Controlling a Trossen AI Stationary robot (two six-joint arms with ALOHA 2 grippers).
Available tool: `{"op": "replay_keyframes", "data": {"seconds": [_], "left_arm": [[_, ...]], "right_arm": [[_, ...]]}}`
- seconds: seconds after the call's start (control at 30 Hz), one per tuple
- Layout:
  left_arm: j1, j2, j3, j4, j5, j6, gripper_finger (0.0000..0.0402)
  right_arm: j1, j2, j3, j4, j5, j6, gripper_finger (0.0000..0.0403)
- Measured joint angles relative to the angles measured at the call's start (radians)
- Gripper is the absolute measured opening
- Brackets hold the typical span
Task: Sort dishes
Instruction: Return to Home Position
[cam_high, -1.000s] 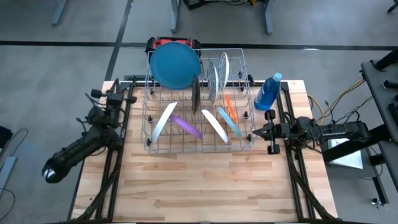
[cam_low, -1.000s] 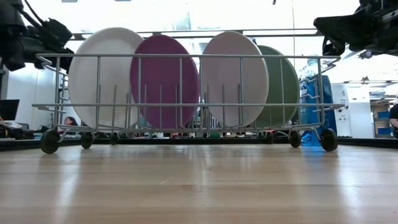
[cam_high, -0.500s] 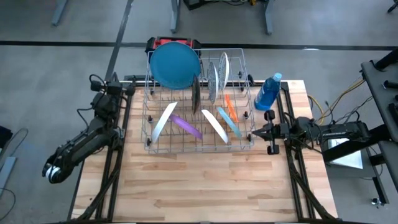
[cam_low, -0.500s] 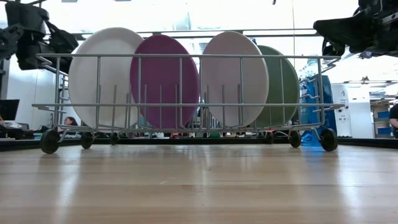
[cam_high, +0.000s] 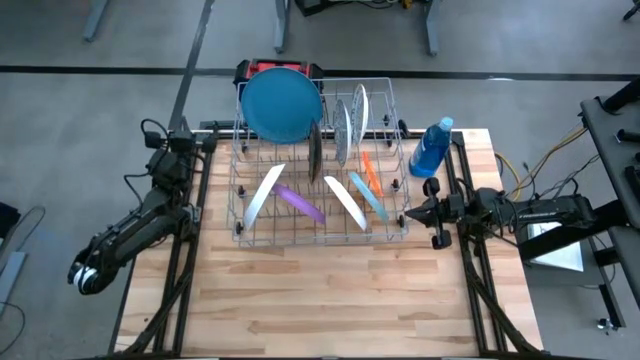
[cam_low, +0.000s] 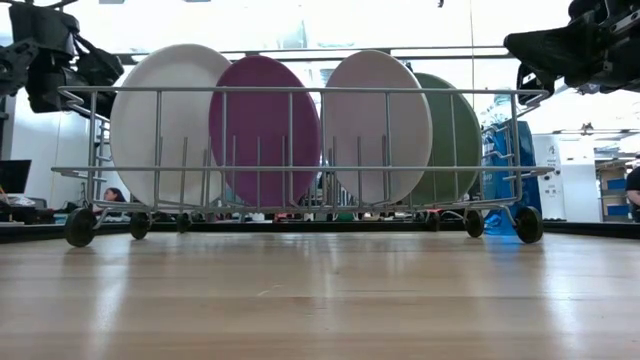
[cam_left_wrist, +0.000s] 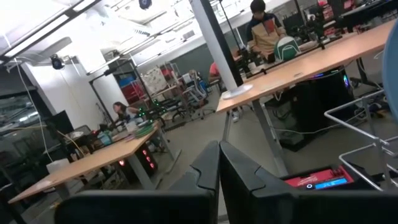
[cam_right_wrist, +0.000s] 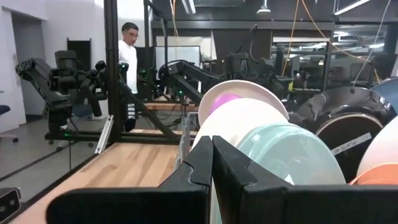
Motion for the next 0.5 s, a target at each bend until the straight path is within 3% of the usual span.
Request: {"op": "replay_keyframes", "data": {"seconds": [0.5], "left_arm": [[0.0, 0.0, 0.0, 0.0, 0.0, 0.001, 0.0]], "right_arm": [[0.0, 0.0, 0.0, 0.0, 0.001, -0.009, 0.0]]}}
